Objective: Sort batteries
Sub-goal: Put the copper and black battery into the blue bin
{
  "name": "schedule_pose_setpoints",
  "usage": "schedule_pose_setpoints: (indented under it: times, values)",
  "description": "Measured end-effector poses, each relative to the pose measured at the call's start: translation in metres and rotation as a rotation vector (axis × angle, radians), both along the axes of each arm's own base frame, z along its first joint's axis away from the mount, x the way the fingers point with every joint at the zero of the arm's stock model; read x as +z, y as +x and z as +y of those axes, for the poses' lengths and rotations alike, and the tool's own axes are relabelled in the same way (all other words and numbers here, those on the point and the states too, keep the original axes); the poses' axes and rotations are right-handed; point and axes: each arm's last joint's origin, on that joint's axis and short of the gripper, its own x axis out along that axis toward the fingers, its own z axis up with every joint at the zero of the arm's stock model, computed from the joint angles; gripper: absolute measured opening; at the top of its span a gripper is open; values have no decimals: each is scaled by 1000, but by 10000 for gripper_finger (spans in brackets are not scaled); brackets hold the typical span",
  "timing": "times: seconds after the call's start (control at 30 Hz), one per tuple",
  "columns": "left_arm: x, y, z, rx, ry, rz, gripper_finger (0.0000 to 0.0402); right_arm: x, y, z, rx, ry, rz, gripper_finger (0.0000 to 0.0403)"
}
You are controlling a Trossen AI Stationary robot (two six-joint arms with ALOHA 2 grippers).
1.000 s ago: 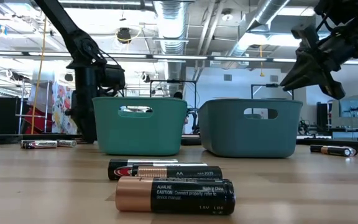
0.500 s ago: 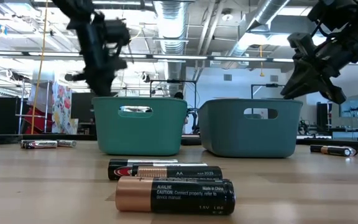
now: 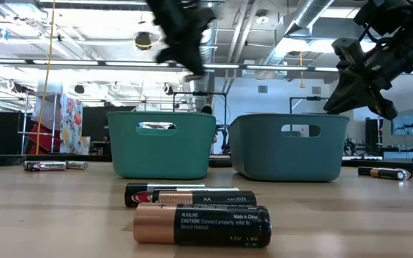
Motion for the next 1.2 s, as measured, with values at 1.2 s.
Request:
schedule_pose_setpoints:
  times: [1.2]
  values:
    - [-134, 150, -63, -269, -82, 190, 118, 0, 3, 30, 212, 2, -1, 71]
